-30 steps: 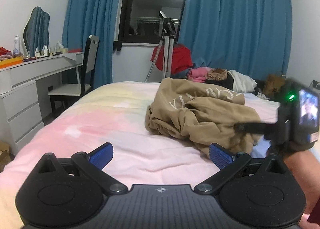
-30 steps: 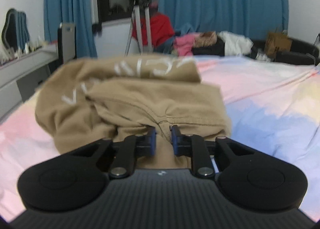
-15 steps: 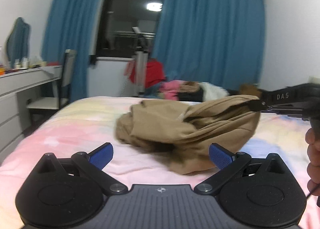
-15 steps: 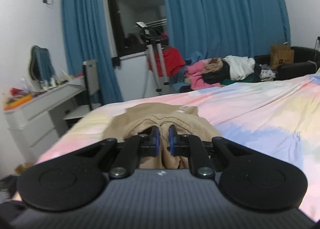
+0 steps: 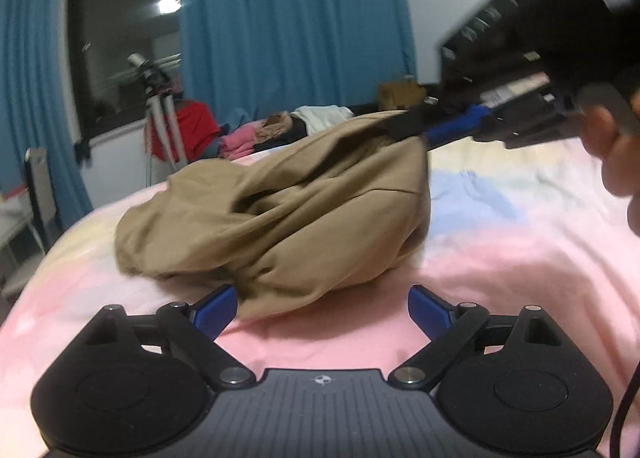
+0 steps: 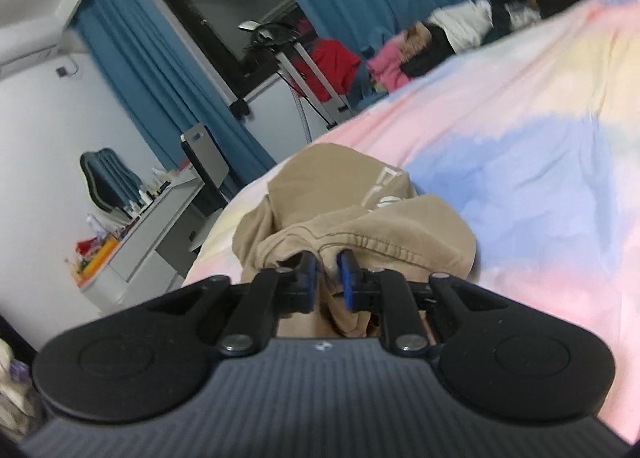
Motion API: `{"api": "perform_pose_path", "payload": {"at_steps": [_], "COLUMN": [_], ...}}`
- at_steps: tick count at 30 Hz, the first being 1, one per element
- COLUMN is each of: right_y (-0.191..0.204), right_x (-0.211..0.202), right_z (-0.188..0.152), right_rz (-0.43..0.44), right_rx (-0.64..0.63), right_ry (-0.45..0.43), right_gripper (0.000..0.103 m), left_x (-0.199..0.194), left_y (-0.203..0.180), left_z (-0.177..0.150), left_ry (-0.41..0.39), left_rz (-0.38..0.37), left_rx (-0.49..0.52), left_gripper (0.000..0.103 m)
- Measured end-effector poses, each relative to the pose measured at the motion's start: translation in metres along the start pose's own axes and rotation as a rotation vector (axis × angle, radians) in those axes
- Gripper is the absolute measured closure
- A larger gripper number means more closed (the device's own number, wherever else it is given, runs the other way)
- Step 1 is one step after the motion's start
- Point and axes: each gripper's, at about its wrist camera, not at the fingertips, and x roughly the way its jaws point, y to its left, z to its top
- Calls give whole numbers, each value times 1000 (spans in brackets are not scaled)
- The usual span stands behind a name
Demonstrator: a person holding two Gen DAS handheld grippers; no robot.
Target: Fold clothes
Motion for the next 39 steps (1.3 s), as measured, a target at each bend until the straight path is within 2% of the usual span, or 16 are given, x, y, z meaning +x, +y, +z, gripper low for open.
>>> {"api": "perform_pose_path", "payload": {"at_steps": [5,7,9,11,13,17,22,25,29,30,35,39], "right_y": [-27,-28,-29,-30,-31,-32,-34,-27,-15,-12,9,26], "right_x": [23,25,24,24,23,22,20,27,37,41,57,71], "right_z": [-3,-3,-2,-1,0,1,3,-2,-12,-16,-33,-49], "right_rz": [-12,-4,-5,-6,-7,-8,-11,-87,-195,-228,-289,-345], "right_rx": [80,86,94,102,109,125,145,57,-70,-114,-333,-520], "right_ry": [107,121,117,114,110,103,94,131,181,191,242,289], "right_gripper": [70,63,61,61,61,61,61,61,61,61,61,62], "left_x": [39,53,62,60,55,33,8,2,28,32,52,49], "left_y": [-27,-28,-20,-5,14,59,130,170,214,219,232,234], "left_z": [-4,-4,-5,-3,-1,14,24,26,16,12,4,-1], "left_ry": [-8,-1,20,26,34,58,124,147,264,281,295,265], "left_rz": [53,61,74,93,91,71,93,189,285,303,400,454], "left_rx": [118,123,106,71,31,-23,-164,-213,-473,-500,-506,-515], "left_gripper": [22,37,79,93,101,101,102,102,102,102,101,101]}}
